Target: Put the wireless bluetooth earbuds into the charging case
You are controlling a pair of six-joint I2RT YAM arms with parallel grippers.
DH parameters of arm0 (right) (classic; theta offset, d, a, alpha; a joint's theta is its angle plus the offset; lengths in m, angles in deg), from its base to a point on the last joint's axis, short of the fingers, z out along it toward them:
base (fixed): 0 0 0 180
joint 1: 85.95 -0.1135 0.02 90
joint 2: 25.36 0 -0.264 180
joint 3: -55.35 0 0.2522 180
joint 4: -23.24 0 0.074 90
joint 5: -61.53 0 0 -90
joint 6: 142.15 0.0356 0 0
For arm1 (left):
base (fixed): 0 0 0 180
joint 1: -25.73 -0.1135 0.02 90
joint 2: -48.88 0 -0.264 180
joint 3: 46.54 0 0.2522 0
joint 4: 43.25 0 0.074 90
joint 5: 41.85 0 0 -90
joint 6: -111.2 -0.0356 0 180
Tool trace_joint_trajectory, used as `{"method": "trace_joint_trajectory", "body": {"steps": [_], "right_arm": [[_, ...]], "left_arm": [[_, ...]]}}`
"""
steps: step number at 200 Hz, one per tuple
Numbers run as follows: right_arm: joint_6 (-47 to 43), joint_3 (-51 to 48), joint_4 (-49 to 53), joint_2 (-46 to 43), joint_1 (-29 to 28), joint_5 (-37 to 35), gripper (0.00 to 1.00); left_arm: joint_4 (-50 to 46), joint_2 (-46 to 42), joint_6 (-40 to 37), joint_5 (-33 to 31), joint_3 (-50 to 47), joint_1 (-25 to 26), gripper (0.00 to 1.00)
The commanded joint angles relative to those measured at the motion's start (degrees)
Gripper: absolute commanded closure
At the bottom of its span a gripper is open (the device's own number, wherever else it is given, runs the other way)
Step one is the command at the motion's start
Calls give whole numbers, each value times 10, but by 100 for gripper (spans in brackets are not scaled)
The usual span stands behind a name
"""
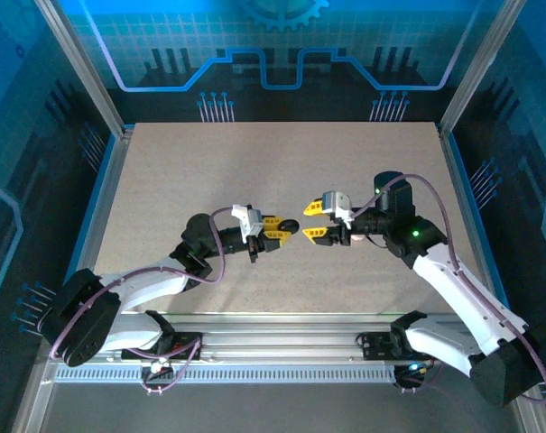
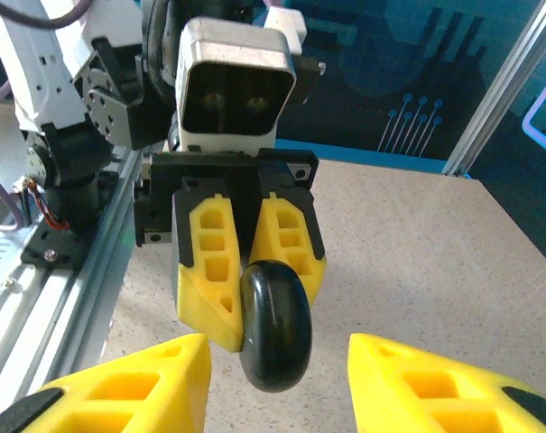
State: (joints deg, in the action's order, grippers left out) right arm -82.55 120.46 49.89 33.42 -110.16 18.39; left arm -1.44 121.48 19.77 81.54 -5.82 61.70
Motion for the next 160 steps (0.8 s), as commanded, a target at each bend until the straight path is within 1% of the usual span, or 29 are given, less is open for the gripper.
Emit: {"method": "trace_joint_trajectory", "body": {"steps": [1, 47, 118, 160], "right_arm": [[-75, 2, 14, 20, 6, 23, 56], [-90, 33, 46, 64, 6, 50, 57], [-110, 70, 79, 111, 1, 93, 65], [-119, 81, 95, 127, -5, 94, 69]], "left_arm": [[13, -4, 3, 22, 20, 3, 95], [16, -1, 5, 27, 23, 3, 95], [12, -2, 3, 26, 26, 3, 96], [11, -1, 4, 26, 28, 3, 96]]}}
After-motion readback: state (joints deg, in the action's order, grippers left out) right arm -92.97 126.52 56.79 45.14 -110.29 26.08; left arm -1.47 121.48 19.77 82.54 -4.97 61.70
